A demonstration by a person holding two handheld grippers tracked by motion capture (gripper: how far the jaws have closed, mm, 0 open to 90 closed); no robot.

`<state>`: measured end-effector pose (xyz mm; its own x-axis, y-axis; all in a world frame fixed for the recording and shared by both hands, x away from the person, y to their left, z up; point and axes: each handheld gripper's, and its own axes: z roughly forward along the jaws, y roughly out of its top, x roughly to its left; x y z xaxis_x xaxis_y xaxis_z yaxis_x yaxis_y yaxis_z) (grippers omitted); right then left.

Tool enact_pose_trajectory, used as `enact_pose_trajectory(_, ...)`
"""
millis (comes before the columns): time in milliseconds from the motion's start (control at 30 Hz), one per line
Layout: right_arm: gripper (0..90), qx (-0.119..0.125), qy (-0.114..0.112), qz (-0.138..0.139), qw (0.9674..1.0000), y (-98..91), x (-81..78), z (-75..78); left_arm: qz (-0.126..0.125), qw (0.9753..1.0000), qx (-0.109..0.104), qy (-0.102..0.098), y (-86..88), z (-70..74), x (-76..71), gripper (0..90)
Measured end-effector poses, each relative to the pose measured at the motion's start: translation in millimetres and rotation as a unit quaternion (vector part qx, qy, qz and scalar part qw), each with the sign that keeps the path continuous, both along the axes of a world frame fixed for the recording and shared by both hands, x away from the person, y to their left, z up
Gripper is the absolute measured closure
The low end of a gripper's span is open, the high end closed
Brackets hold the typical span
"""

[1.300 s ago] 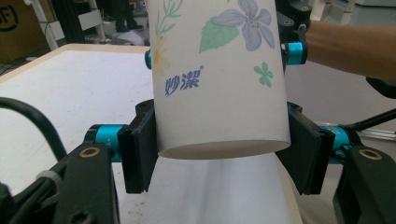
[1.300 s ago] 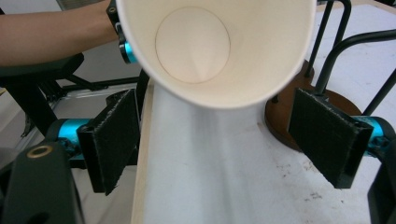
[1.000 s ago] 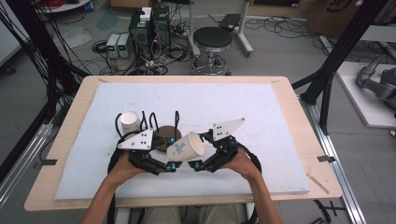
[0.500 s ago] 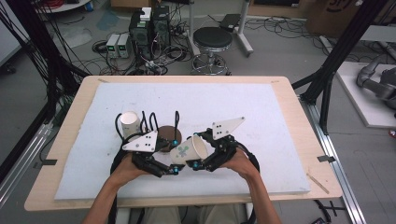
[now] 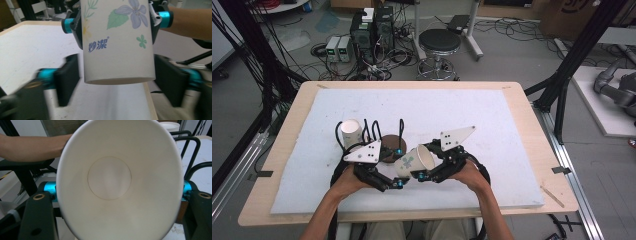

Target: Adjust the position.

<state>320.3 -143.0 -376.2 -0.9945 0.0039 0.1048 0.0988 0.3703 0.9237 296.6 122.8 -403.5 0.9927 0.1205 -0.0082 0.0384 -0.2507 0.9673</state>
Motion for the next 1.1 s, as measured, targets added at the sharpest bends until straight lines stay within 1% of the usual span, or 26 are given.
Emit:
enact_pose_trajectory(33,29.7,-0.005,0.004,-0.002,1.0,-0.8,-0.2,0.2,0.0,0.9999,-0.011,0.005,1.0,-0.7,0.5,12.5)
enact_pose_trajectory(67,29.7,-0.004,0.001,-0.005,1.0,-0.9,0.3,0.2,-0.003,0.9999,-0.015,0.004,2.3,-0.7,0.8,11.9)
enact_pose_trajectory(100,29.7,-0.005,0.005,-0.007,1.0,-1.6,0.1,0.4,-0.001,0.9999,-0.016,0.006,3.2,-0.7,0.8,11.5)
enact_pose_trajectory(200,29.7,-0.002,0.003,-0.008,1.0,-2.9,0.8,0.8,0.008,0.9998,-0.016,0.01,5.1,-0.4,0.8,10.2)
enact_pose_trajectory(300,29.7,-0.003,0.004,-0.011,0.9999,-3.5,1.0,1.0,0.013,0.9997,-0.017,0.009,7.1,0.4,-0.2,9.9)
enact_pose_trajectory(367,29.7,-0.005,0.002,-0.014,0.9999,-4.6,1.4,1.4,0.019,0.9997,-0.011,0.006,8.9,0.6,-2.0,9.9)
enact_pose_trajectory(433,29.7,-0.007,0.004,-0.017,0.9998,-5.7,1.6,1.7,0.033,0.9994,-0.007,0.002,12.5,0.2,-5.8,9.9)
enact_pose_trajectory(533,29.8,-0.018,0.005,-0.033,0.9993,-8.8,3.3,3.2,0.057,0.9983,-0.005,-0.011,23.8,-2.1,-12.7,9.9)
enact_pose_trajectory(567,29.7,-0.022,0.005,-0.04,0.999,-10.3,4.6,3.9,0.057,0.9983,-0.005,-0.011,23.8,-2.1,-12.7,9.9)
enact_pose_trajectory(600,29.7,-0.025,0.005,-0.045,0.9986,-11.9,5.8,4.6,0.071,0.9974,-0.008,-0.009,33.9,-4.8,-15.8,9.9)
enact_pose_trajectory(667,29.7,-0.026,0.008,-0.057,0.998,-15.2,7.4,5.9,0.092,0.9957,-0.01,-0.008,44.7,-7.8,-18.5,9.9)
enact_pose_trajectory(700,29.8,-0.03,0.006,-0.061,0.9977,-16.7,8.6,6.6,0.098,0.9951,-0.01,-0.004,50.3,-9.5,-19.5,9.9)
enact_pose_trajectory(767,29.7,-0.041,0.004,-0.071,0.9966,-19.0,10.6,7.9,0.117,0.9931,-0.014,-0.003,60.1,-12.8,-22.0,9.9)
enact_pose_trajectory(800,29.7,-0.048,0.008,-0.076,0.9959,-19.9,11.3,8.6,0.119,0.9927,-0.016,-0.003,65.1,-14.1,-22.9,9.9)
enact_pose_trajectory(833,29.7,-0.048,0.008,-0.076,0.9959,-19.9,11.3,8.6,0.119,0.9927,-0.016,-0.003,65.1,-14.1,-22.9,9.9)
enact_pose_trajectory(867,29.7,-0.06,0.005,-0.086,0.9945,-21.6,14.1,10.0,0.13,0.9913,-0.019,-0.003,73.3,-16.8,-25.5,9.9)
enact_pose_trajectory(933,29.8,-0.066,0.003,-0.091,0.9937,-22.8,15.8,11.1,0.14,0.99,-0.019,-0.001,81.1,-19.7,-28.0,9.9)
enact_pose_trajectory(1033,29.8,-0.078,0.003,-0.107,0.9912,-25.2,19.1,12.9,0.152,0.9882,-0.019,0.0,89.5,-22.8,-30.7,9.9)
enact_pose_trajectory(1067,29.8,-0.082,0.003,-0.111,0.9904,-25.9,19.9,13.1,0.159,0.9871,-0.017,-0.001,92.5,-23.7,-31.8,9.9)
enact_pose_trajectory(1100,29.8,-0.082,0.003,-0.111,0.9904,-25.9,19.9,13.1,0.159,0.9871,-0.017,-0.001,92.5,-23.7,-31.8,9.9)
